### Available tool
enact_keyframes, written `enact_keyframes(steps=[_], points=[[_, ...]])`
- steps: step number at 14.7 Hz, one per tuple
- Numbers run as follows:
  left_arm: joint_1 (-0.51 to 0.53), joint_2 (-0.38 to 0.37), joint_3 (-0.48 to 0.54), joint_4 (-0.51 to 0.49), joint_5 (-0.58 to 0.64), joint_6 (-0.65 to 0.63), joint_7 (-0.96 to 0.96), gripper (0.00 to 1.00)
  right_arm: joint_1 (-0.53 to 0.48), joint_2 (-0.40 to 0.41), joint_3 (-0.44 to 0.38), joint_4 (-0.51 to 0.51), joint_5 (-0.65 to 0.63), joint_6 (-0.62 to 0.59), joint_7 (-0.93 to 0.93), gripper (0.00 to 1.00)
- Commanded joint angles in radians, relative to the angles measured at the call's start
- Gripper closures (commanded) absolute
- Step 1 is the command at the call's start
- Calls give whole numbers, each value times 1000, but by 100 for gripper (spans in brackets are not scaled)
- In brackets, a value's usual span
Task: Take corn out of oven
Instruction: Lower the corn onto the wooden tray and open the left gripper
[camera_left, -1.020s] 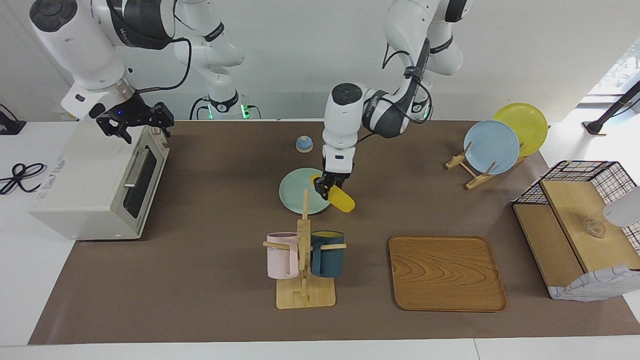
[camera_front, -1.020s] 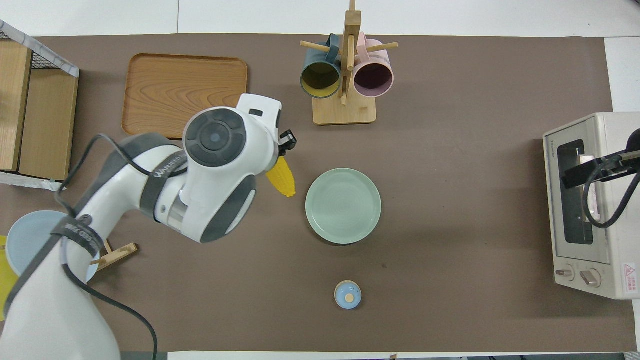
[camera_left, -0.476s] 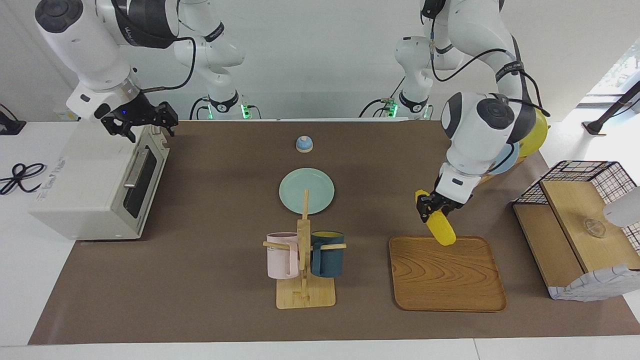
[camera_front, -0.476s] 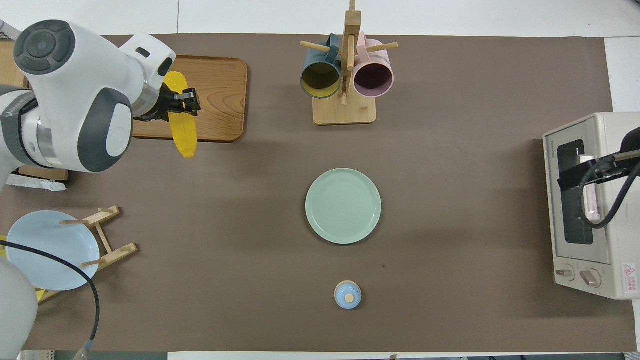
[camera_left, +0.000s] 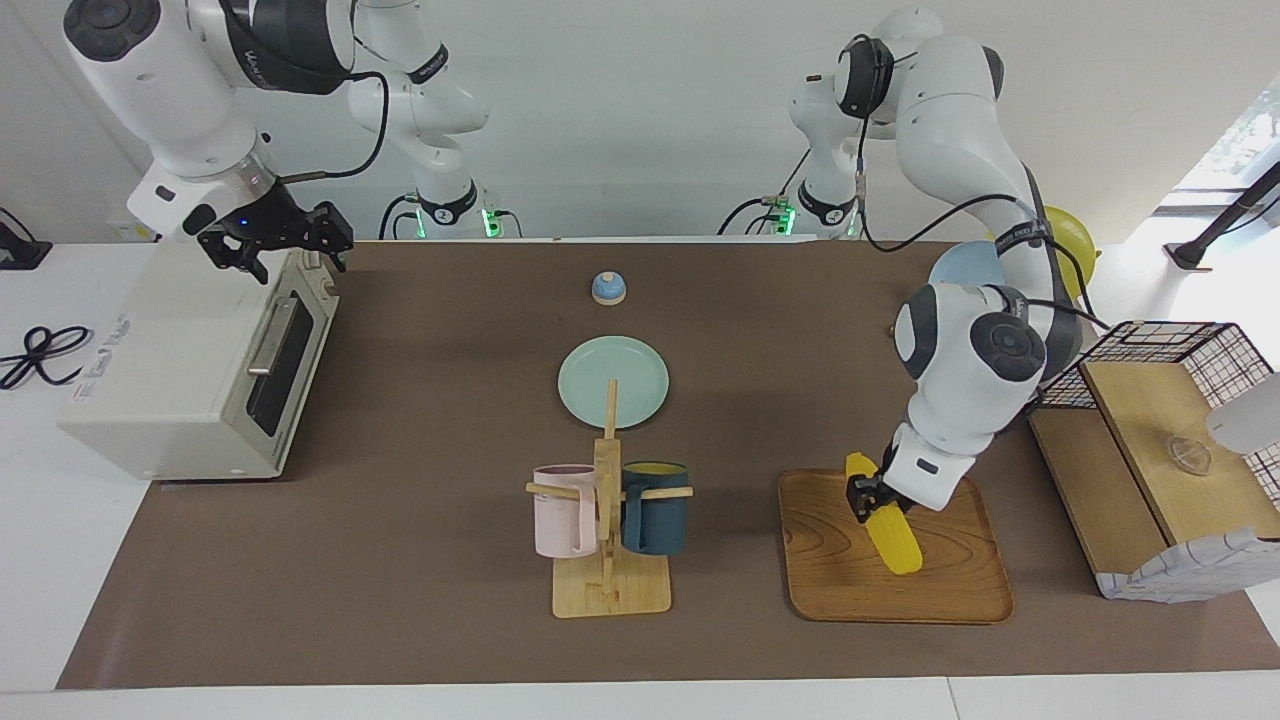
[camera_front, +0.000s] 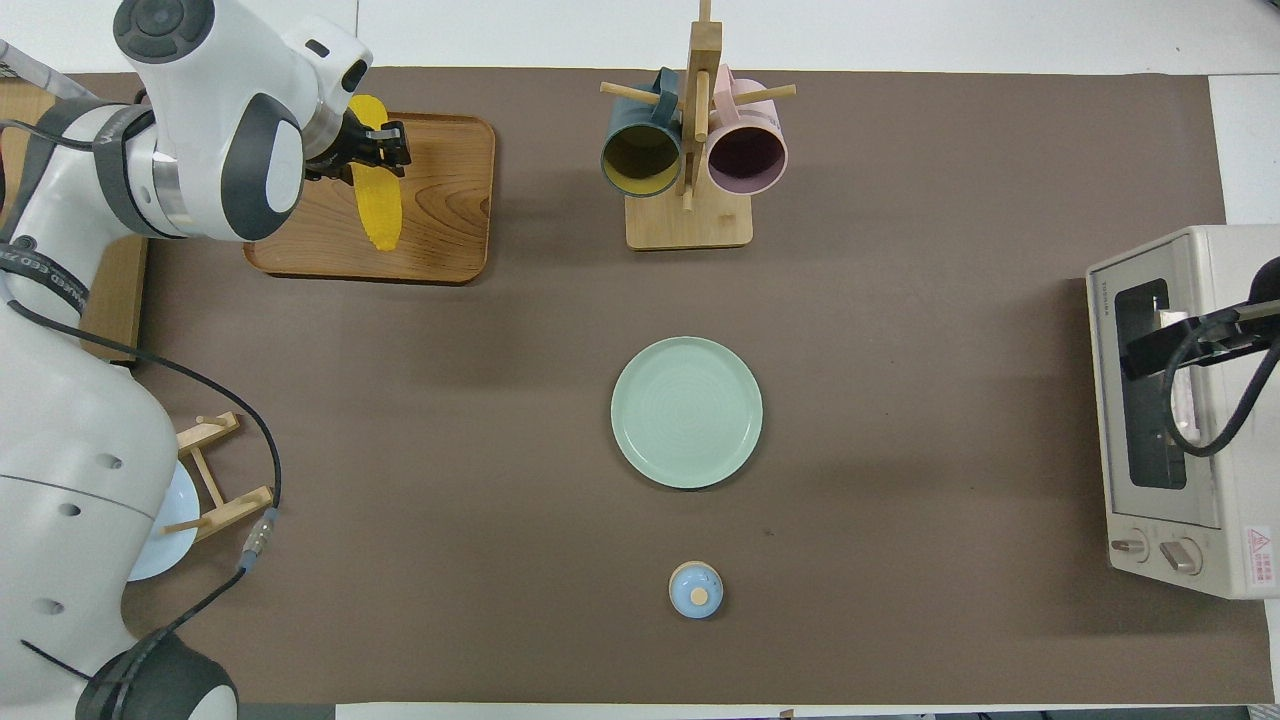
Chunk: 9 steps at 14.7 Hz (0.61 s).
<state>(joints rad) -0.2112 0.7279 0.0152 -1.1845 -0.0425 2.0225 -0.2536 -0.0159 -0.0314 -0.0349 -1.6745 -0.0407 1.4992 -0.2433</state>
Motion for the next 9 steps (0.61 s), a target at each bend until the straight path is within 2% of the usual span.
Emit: enact_keyframes(steps=[1, 4, 6, 7, 8, 9], points=[[35, 47, -11, 71, -4, -10, 59, 100, -7, -4, 1, 6, 24, -11, 15, 0], [35, 57, -9, 7, 0, 60, 94, 100, -6, -4, 1, 6, 24, -13, 15, 0], [35, 57, -9, 8, 0, 50, 96, 100, -6, -4, 1, 6, 24, -14, 15, 0], [36, 57, -9, 8, 0, 50, 96, 79, -6, -4, 1, 6, 24, -13, 15, 0], [36, 56, -6, 8, 0, 48, 96, 1, -6, -4, 1, 6, 24, -13, 15, 0], [38, 56, -6, 8, -5, 36, 96, 0, -6, -4, 1, 6, 24, -13, 15, 0]])
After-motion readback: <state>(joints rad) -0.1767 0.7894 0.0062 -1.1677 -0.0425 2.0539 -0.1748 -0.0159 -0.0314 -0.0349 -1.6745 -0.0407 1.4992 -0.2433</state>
